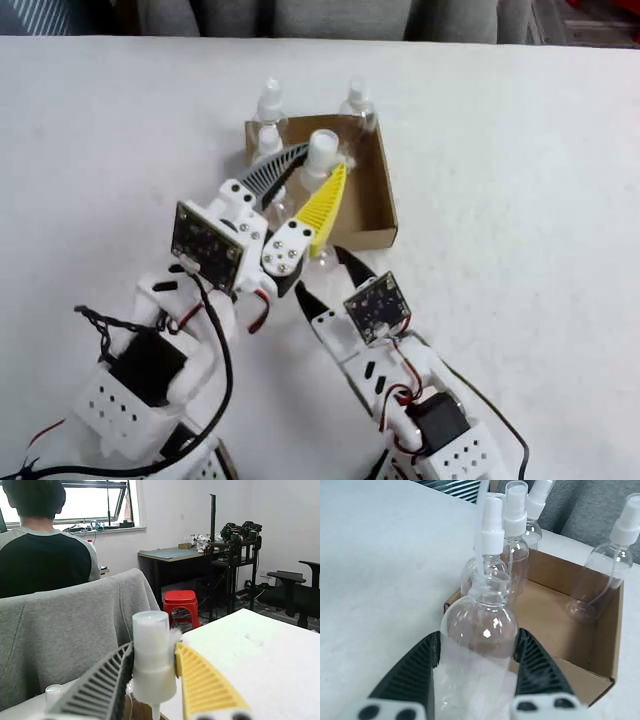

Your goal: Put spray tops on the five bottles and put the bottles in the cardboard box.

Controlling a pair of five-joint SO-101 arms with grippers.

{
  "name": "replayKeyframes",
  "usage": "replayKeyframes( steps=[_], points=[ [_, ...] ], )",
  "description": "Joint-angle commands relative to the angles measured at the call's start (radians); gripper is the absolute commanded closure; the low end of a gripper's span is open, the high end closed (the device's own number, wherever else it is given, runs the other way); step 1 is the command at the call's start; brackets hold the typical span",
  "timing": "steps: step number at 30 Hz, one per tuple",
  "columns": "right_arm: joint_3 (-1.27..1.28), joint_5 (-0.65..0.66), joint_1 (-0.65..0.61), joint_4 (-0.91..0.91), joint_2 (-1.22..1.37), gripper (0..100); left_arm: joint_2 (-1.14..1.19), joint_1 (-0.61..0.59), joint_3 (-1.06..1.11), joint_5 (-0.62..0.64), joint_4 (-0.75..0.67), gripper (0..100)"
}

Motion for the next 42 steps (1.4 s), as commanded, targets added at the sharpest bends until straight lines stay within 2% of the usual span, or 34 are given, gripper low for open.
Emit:
replayKeyframes(
  steps=[1, 9, 19, 23, 31, 37, 42],
  points=[
    [-0.009, 0.015, 0.010, -0.025, -0.008, 98.1, -0.001, 0.013, 0.003, -0.002, 0.000, 98],
    [-0.009, 0.015, 0.008, -0.025, -0.008, 98.1, -0.005, 0.097, 0.161, -0.003, -0.009, 98],
    [-0.012, 0.015, 0.028, -0.021, -0.008, 98.1, -0.005, 0.015, 0.190, 0.000, -0.002, 98],
    [-0.014, 0.012, 0.073, -0.027, -0.008, 98.1, -0.005, 0.022, 0.255, 0.000, -0.009, 98],
    [-0.014, 0.011, 0.071, -0.027, -0.008, 98.1, -0.005, 0.018, 0.279, 0.000, -0.009, 97],
    [-0.014, 0.011, 0.077, -0.027, -0.008, 98.1, -0.005, 0.016, 0.299, 0.002, -0.003, 85],
    [-0.014, 0.011, 0.077, -0.027, -0.008, 98.1, -0.005, 0.015, 0.301, 0.003, -0.009, 83]
  ],
)
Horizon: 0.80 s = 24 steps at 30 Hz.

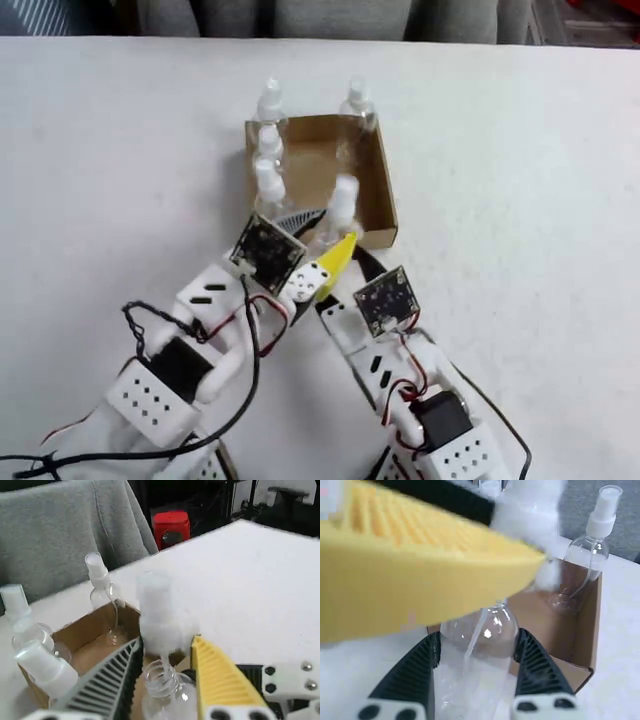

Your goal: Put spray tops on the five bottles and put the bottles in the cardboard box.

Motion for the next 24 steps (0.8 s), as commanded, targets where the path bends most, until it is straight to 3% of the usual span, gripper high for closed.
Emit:
replayKeyframes(
  steps=[1, 9, 13, 19, 24],
  points=[
    [-0.015, 0.008, 0.010, -0.024, -0.010, 98.1, -0.005, -0.008, -0.008, 0.003, -0.008, 83],
    [-0.015, 0.011, 0.012, -0.024, -0.010, 98.1, -0.015, -0.025, -0.011, 0.003, -0.008, 83],
    [-0.015, 0.011, 0.013, -0.024, -0.010, 98.1, -0.153, -0.053, -0.009, 0.055, 0.003, 83],
    [-0.017, 0.011, 0.015, -0.024, -0.012, 98.1, -0.449, -0.048, -0.012, 0.077, 0.227, 83],
    [-0.017, 0.002, 0.111, -0.110, -0.012, 98.1, -0.470, -0.050, -0.008, 0.057, 0.348, 83]
  ],
)
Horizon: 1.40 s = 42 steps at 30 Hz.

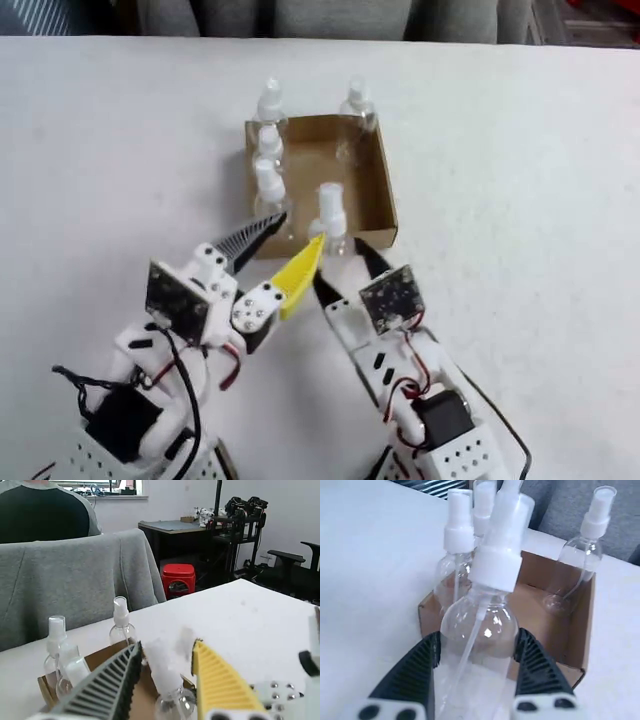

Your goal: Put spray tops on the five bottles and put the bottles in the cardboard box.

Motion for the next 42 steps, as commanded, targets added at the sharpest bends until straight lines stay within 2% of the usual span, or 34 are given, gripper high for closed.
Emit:
replayKeyframes(
  steps=[1, 8, 11, 13, 15, 18, 21, 26, 34, 42],
  points=[
    [-0.015, 0.002, 0.087, -0.082, -0.010, 98.1, 0.012, -0.004, -0.005, -0.018, 0.084, 83],
    [-0.015, -0.115, 0.186, -0.131, -0.010, 98.1, 0.097, 0.030, 0.011, -0.029, 0.107, 83],
    [-0.017, -0.117, 0.188, -0.131, -0.010, 98.1, 0.059, 0.113, 0.055, -0.038, 0.161, 83],
    [-0.018, -0.117, 0.185, -0.137, -0.010, 98.1, 0.018, 0.182, 0.100, -0.107, 0.181, 83],
    [-0.017, -0.118, 0.185, -0.182, -0.010, 98.1, -0.022, 0.228, 0.149, -0.172, 0.180, 87],
    [-0.017, -0.118, 0.183, -0.217, -0.008, 98.1, -0.064, 0.266, 0.212, -0.184, 0.141, 99],
    [-0.031, -0.118, 0.142, -0.223, -0.008, 98.1, -0.070, 0.271, 0.281, -0.183, 0.054, 96],
    [-0.078, -0.118, 0.018, -0.154, -0.008, 98.1, -0.070, 0.271, 0.390, -0.183, -0.123, 98],
    [-0.091, -0.118, -0.018, -0.104, -0.008, 98.1, -0.068, 0.268, 0.404, -0.183, -0.129, 98],
    [-0.192, -0.118, -0.018, 0.084, -0.008, 98.1, -0.067, 0.266, 0.402, -0.183, -0.127, 98]
  ],
)
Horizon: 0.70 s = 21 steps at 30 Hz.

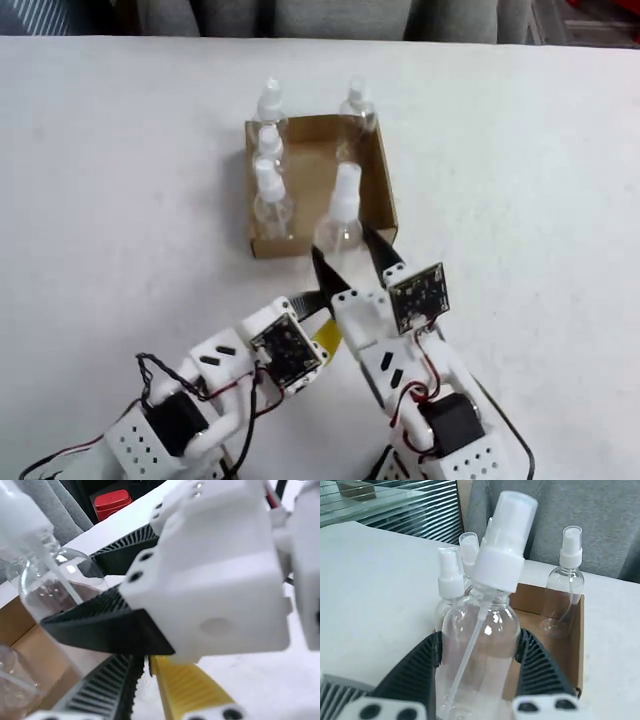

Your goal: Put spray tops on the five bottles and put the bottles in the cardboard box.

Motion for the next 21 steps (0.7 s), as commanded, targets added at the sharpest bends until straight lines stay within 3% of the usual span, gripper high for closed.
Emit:
replayKeyframes(
  steps=[1, 5, 13, 21],
  points=[
    [-0.068, -0.008, -0.010, 0.028, -0.008, 98.1, -0.008, 0.005, -0.011, -0.008, -0.031, 98],
    [-0.071, -0.008, -0.010, 0.033, -0.008, 98.1, 0.101, 0.005, -0.055, -0.008, -0.037, 98],
    [-0.072, -0.008, -0.010, 0.062, -0.008, 98.1, 0.539, -0.053, -0.252, 0.044, -0.095, 98],
    [-0.072, -0.008, -0.001, 0.082, -0.008, 98.1, 0.596, -0.084, -0.207, 0.046, -0.273, 98]
  ],
)
